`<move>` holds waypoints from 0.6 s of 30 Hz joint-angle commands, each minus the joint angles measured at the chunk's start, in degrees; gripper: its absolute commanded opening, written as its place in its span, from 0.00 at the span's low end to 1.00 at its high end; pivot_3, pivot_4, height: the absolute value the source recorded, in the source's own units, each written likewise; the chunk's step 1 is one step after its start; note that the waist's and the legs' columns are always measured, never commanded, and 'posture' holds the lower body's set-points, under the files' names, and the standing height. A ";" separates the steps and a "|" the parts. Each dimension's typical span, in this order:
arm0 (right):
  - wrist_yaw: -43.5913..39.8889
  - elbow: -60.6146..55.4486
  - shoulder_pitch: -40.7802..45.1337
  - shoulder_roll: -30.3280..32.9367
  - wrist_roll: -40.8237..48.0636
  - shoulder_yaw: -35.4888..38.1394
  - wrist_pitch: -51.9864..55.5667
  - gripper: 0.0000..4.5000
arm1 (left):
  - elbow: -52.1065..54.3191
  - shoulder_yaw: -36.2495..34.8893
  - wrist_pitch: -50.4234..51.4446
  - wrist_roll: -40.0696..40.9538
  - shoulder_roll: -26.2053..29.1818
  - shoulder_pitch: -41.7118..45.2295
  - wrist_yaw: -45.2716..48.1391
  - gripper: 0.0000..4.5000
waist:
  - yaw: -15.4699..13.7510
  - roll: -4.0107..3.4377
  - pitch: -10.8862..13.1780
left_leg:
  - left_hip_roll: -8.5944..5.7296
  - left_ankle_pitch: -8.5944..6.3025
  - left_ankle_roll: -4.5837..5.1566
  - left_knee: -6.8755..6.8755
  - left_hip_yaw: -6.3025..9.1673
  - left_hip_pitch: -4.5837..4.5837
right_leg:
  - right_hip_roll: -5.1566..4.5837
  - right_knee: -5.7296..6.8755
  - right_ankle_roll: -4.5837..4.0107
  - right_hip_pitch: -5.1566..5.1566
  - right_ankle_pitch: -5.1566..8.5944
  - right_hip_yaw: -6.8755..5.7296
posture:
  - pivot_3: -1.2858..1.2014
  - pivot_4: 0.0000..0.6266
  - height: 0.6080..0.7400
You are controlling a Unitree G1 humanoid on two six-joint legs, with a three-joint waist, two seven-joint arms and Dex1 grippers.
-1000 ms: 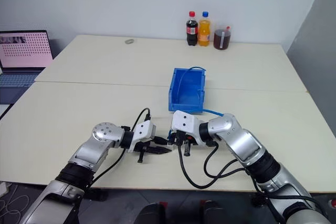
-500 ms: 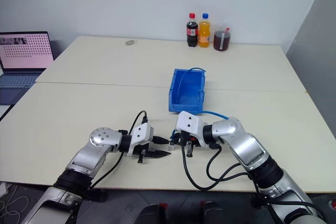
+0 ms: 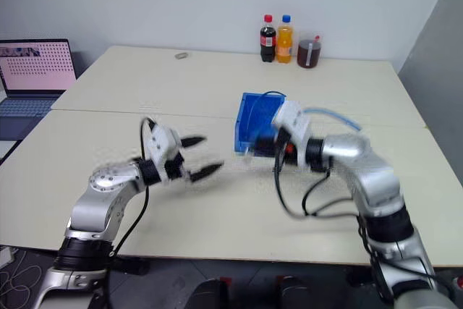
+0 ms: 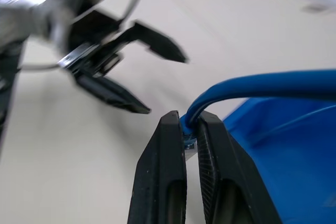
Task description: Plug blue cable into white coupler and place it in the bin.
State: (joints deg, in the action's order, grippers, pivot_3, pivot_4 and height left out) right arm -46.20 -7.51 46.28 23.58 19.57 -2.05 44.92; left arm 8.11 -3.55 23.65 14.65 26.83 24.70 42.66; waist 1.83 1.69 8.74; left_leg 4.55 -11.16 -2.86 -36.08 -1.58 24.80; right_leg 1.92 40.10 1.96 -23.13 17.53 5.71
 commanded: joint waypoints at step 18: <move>-12.27 58.92 27.33 1.16 -16.04 -7.91 -22.32 0.61 | 5.68 1.79 10.58 1.96 -0.67 6.86 -6.96 1.00 | 0.55 -0.24 0.40 | -0.07 -0.02 -0.03 0.16 -0.13 0.11 | -0.10 -0.19 -0.42 -0.08 -0.12 0.04 | 0.52 0.24 1.00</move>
State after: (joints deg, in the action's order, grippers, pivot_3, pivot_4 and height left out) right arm -54.68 52.93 71.68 23.52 4.75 -9.03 23.83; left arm 12.63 -1.43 34.71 15.99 25.55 30.62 35.56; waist 2.38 1.45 9.14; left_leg 4.48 -11.18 -2.89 -35.92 -1.70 24.91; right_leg 1.82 39.92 1.54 -23.21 17.41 5.75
